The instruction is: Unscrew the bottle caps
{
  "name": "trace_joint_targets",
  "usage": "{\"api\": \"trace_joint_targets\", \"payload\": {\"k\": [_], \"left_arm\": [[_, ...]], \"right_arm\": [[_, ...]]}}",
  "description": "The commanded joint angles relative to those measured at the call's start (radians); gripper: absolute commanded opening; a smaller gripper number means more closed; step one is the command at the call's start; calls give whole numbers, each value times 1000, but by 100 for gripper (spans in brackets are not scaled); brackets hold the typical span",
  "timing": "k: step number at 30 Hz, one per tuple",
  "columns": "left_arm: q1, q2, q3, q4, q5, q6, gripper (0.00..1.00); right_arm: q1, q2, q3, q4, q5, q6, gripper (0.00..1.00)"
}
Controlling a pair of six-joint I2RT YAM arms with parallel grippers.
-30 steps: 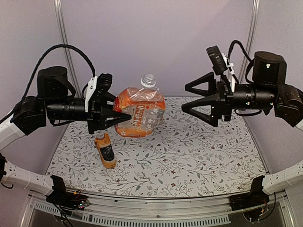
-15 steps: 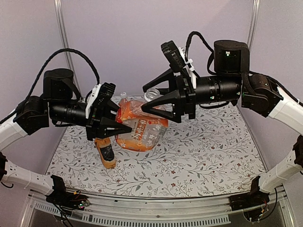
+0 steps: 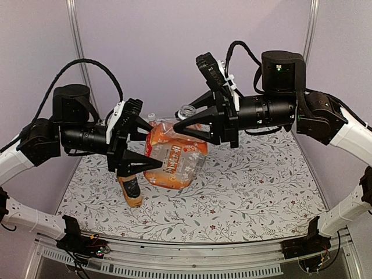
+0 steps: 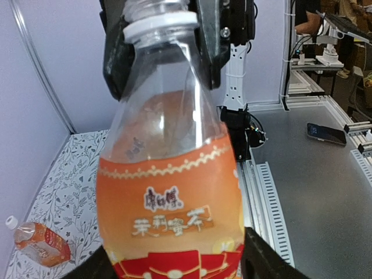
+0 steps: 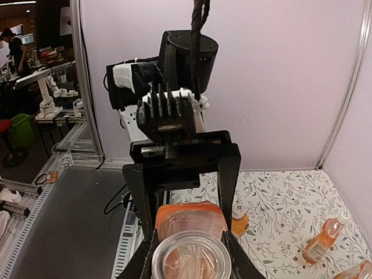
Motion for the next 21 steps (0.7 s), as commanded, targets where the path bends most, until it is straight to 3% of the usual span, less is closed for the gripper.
{"api": "trace_joint_targets", "payload": {"k": [1, 4, 7, 11, 15, 21], "left_arm": [[-2, -11, -30, 68, -111, 16, 99], [-1, -34, -55, 107, -228, 27, 100], [5, -55, -72, 139, -358, 33, 100], [38, -81, -108, 196, -436, 35, 100], [61, -100, -129, 209, -461, 24, 99], [90, -116, -144, 205, -463, 7, 100]], "right_arm": [[2, -46, -21, -64, 179, 57, 0], [-11, -78, -26, -138, 380, 58, 0], [-57, -117, -38, -217, 680, 79, 0], [-232, -145, -104, -285, 932, 132, 0], [-480, -131, -199, -229, 914, 161, 0], [-728, -36, -361, 64, 791, 221, 0]]}}
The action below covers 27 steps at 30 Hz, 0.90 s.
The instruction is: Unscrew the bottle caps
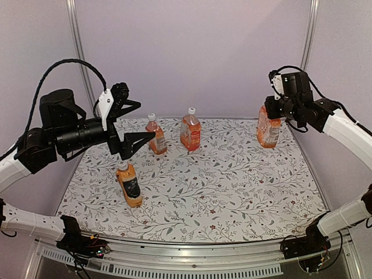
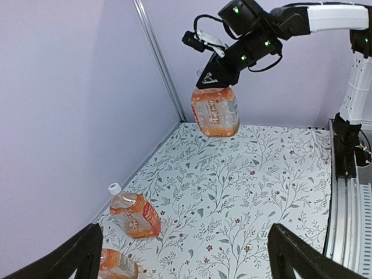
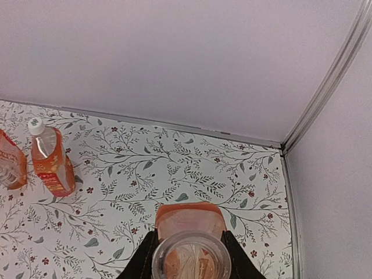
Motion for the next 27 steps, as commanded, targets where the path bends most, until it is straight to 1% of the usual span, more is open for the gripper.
{"api": "trace_joint_targets", "payload": {"k": [1, 4, 7, 12, 16, 22, 23, 24, 25, 26, 27], "left_arm": [[30, -17, -23, 18, -26, -11, 99], [46, -24, -29, 12, -22, -12, 100], [55, -28, -37, 10, -18, -12, 100], [60, -28, -51, 20, -15, -1, 99], [60, -22, -52, 26, -10, 1, 100], [60, -20, -53, 32, -1, 6, 100], [60, -19, -53, 34, 0, 5, 100], [60, -19, -53, 37, 2, 5, 99], [60, -18, -53, 38, 3, 5, 99], [60, -17, -53, 39, 5, 5, 100], [60, -16, -53, 39, 7, 5, 100]], "right_arm": [[-127, 93, -97, 246, -58, 65, 0], [-178, 195, -117, 374, -89, 62, 0], [-213, 308, -101, 415, -102, 66, 0], [-217, 423, -132, 524, -98, 63, 0], [-217, 479, -151, 558, -92, 76, 0], [-218, 503, -176, 574, -109, 83, 0], [-217, 503, -178, 574, -115, 82, 9], [-217, 502, -181, 574, -126, 74, 21], [-217, 500, -183, 573, -135, 70, 36], [-218, 494, -186, 573, -144, 65, 47], [-218, 491, -188, 572, -149, 60, 52]]}}
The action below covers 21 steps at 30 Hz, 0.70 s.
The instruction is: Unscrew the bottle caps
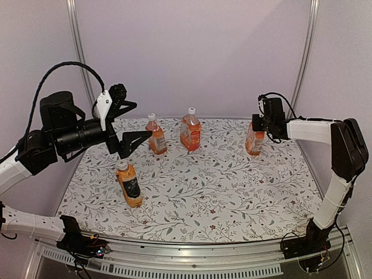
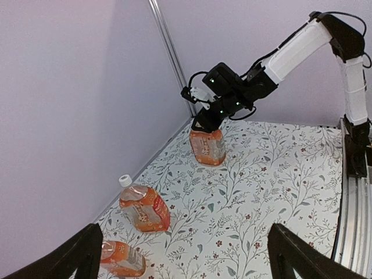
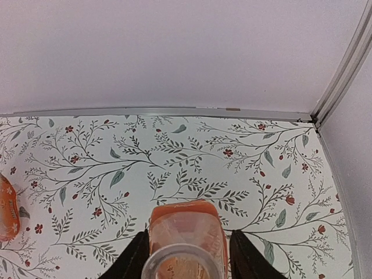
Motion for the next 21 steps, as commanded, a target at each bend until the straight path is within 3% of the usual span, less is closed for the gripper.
{"api": "trace_joint_targets", "payload": {"k": [1, 9, 14, 21], "left_arm": [[11, 7, -15, 24, 20, 5, 100], [10, 5, -15, 22, 31, 4, 100], [11, -3, -27, 28, 36, 5, 100], [11, -16, -41, 9, 38, -6, 100]], "right_arm": [[0, 10, -33, -11, -45, -12, 56], [1, -17, -31, -24, -56, -21, 74], [0, -33, -3, -84, -29, -23, 98], [1, -132, 27, -195, -52, -35, 99]]}}
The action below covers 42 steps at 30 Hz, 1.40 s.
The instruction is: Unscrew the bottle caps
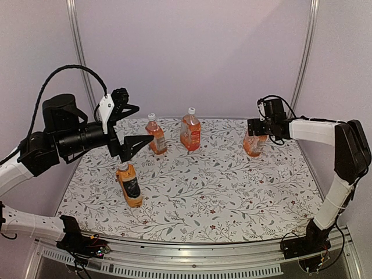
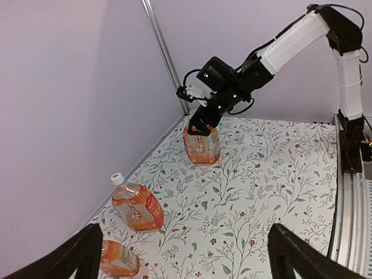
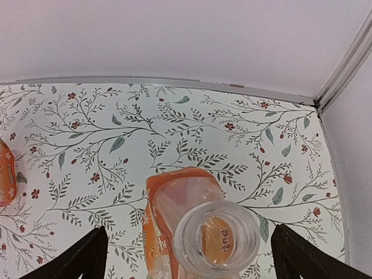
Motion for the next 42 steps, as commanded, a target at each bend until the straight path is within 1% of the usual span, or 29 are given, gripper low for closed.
{"api": "trace_joint_targets", "payload": {"k": [1, 8, 13, 16, 19, 20, 22, 24, 26, 31, 33, 39, 42], "left_arm": [[11, -18, -20, -10, 5, -8, 99], [42, -57, -41, -56, -21, -18, 100], [152, -107, -62, -159, 4, -72, 99], [232, -170, -123, -172, -2, -135, 99], [325, -255, -200, -138, -9, -248, 99], [360, -282, -221, -121, -9, -306, 99], [431, -340, -263, -100, 3, -390, 99], [486, -391, -307, -92, 22, -434, 98], [530, -439, -347, -100, 19, -470, 97], [648, -511, -415, -162, -22, -582, 94], [677, -528, -434, -180, -14, -622, 91], [693, -561, -497, -181, 63, -658, 88], [693, -557, -502, -180, 69, -658, 89]], "right_arm": [[1, -115, 44, -89, -24, -15, 99], [13, -269, 55, -193, -124, -33, 99], [60, -368, 89, -260, -191, -45, 99], [124, -403, 115, -276, -226, -34, 99], [245, -399, 145, -279, -254, -41, 99], [293, -391, 159, -280, -255, -50, 99], [382, -368, 187, -274, -255, -52, 99], [467, -323, 213, -256, -260, -48, 99], [541, -271, 253, -236, -297, -30, 99], [715, -74, 368, -201, -297, -15, 99], [768, 15, 415, -177, -308, -20, 99], [832, 238, 619, -172, -410, 11, 99], [861, 325, 695, -165, -404, 12, 99]]}}
